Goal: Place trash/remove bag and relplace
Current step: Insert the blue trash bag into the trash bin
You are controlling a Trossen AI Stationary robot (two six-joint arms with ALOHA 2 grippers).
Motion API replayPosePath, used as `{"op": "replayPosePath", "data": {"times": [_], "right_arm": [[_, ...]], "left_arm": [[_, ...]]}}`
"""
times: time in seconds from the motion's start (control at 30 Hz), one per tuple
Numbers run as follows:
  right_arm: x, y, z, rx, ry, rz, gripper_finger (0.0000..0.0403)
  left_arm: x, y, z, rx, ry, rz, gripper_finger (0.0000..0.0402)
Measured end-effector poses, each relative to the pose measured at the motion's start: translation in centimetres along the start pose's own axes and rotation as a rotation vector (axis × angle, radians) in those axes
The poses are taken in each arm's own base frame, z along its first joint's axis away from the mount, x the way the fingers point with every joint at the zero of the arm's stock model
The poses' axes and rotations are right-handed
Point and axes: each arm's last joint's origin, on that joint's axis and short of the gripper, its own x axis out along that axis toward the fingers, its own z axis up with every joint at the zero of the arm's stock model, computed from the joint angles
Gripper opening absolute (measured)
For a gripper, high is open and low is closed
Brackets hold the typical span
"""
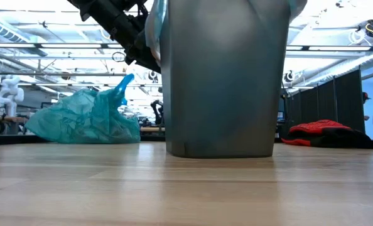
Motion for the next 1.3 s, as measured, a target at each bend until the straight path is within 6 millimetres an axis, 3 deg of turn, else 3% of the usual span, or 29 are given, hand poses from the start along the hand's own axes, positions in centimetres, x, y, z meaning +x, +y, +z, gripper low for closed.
{"op": "replayPosePath", "data": {"times": [0.1, 0.3, 0.57, 0.83, 1.13, 1.3], "right_arm": [[1.3, 0.6, -0.6, -0.037, 0.030, 0.002, 0.0011], [2.9, 1.7, -0.7, -0.076, -0.010, 0.058, 0.0002], [3.4, 2.2, -0.8, -0.071, -0.021, 0.073, 0.0000], [6.9, 2.6, -2.7, -0.078, 0.064, 0.044, 0.0000], [7.0, 2.2, -3.0, -0.067, 0.092, 0.007, 0.0002], [6.8, 2.1, -3.1, -0.068, 0.115, -0.001, 0.0033]], "left_arm": [[0.0, 0.0, 0.0, -0.001, -0.001, 0.003, 0.0000], [0.0, 0.1, 0.0, -0.012, -0.002, 0.022, 0.0000], [0.0, 0.1, 0.0, -0.034, -0.004, 0.046, 0.0000], [0.0, 0.1, 0.2, -0.055, -0.026, 0.050, 0.0000], [0.0, 0.1, 0.2, -0.058, -0.022, 0.050, 0.0000], [0.0, 0.1, 0.2, -0.058, -0.020, 0.051, 0.0000]]}}
